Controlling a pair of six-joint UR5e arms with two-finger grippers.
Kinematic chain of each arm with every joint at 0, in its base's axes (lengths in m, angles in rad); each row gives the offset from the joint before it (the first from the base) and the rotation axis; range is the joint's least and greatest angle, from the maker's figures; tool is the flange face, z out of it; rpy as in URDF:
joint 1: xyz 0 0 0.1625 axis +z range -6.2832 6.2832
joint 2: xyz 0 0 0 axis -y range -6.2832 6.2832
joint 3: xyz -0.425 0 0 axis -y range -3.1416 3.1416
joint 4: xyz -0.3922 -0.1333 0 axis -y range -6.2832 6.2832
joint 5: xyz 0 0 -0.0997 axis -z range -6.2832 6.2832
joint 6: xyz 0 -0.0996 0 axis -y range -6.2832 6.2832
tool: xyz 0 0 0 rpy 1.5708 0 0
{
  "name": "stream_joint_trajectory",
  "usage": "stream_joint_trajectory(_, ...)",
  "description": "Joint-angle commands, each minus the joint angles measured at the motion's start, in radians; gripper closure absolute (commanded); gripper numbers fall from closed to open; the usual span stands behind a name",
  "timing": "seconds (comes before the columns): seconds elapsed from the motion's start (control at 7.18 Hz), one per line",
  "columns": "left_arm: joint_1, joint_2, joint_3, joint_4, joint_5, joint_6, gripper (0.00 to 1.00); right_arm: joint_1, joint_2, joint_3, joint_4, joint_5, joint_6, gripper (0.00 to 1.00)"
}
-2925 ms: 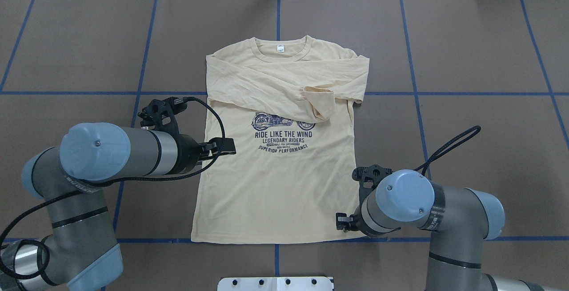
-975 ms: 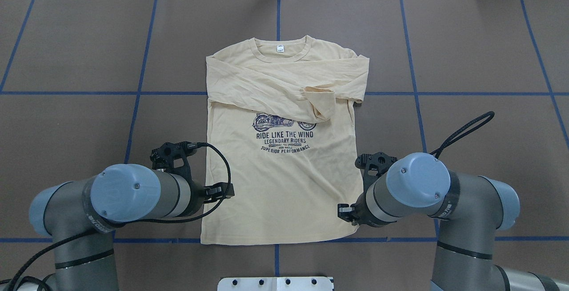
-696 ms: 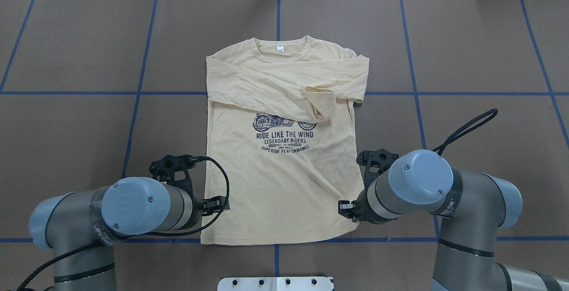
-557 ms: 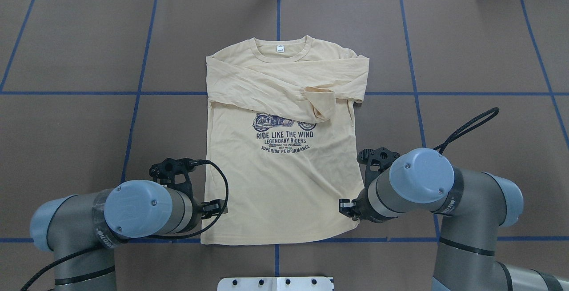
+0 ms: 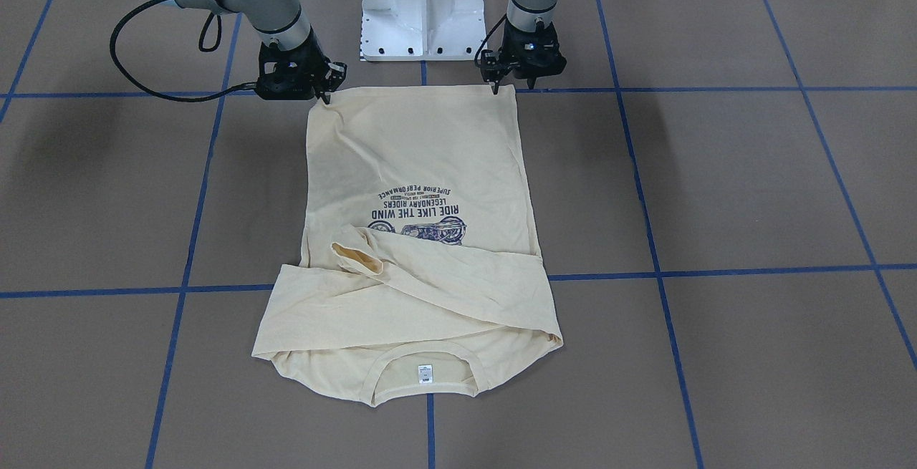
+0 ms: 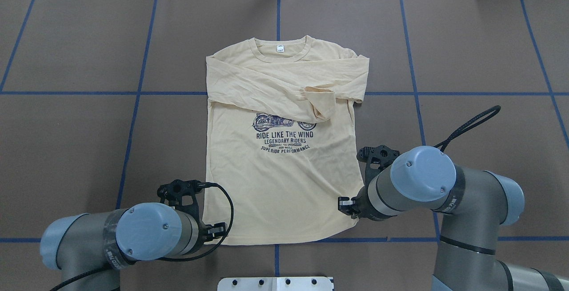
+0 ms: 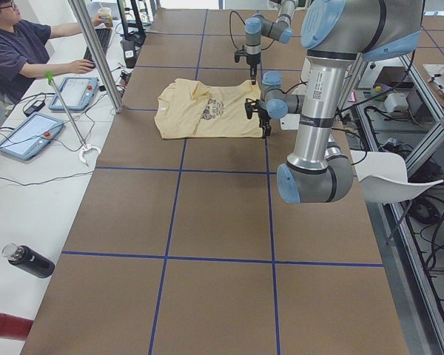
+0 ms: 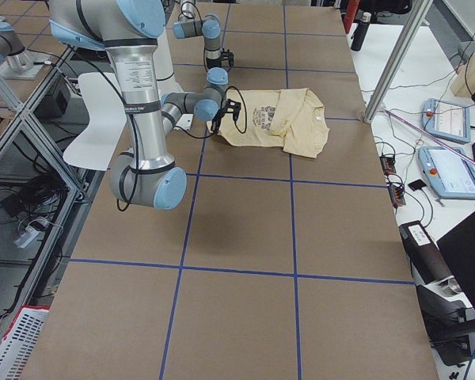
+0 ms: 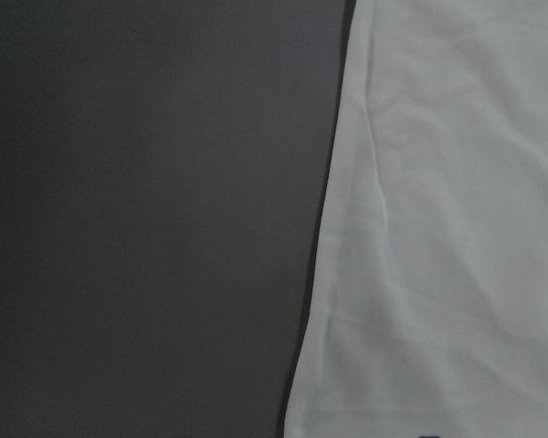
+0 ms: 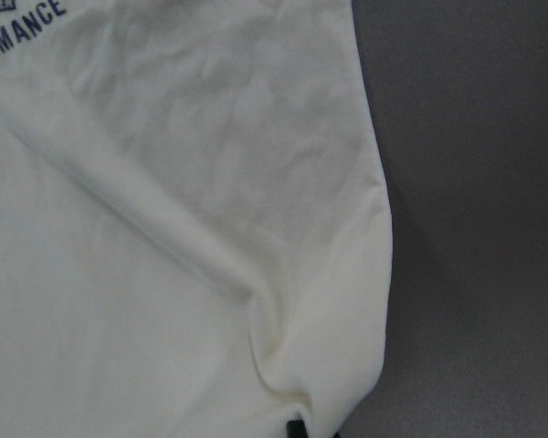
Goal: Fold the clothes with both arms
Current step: 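Grasp the hem corners with both grippers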
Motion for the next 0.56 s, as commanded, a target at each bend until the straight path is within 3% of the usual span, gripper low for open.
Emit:
stream_joint_trajectory(0.0,0.041,-0.007,0.011,0.000,-0.001,0.001,0.28,0.001,0.000,0.004,0.000,0.000,0.000,1.00)
stream_joint_trajectory(0.42,0.027,-0.008,0.023,0.000,-0.003,0.010,0.30,0.003,0.007,0.010,0.000,0.000,0.000,1.00)
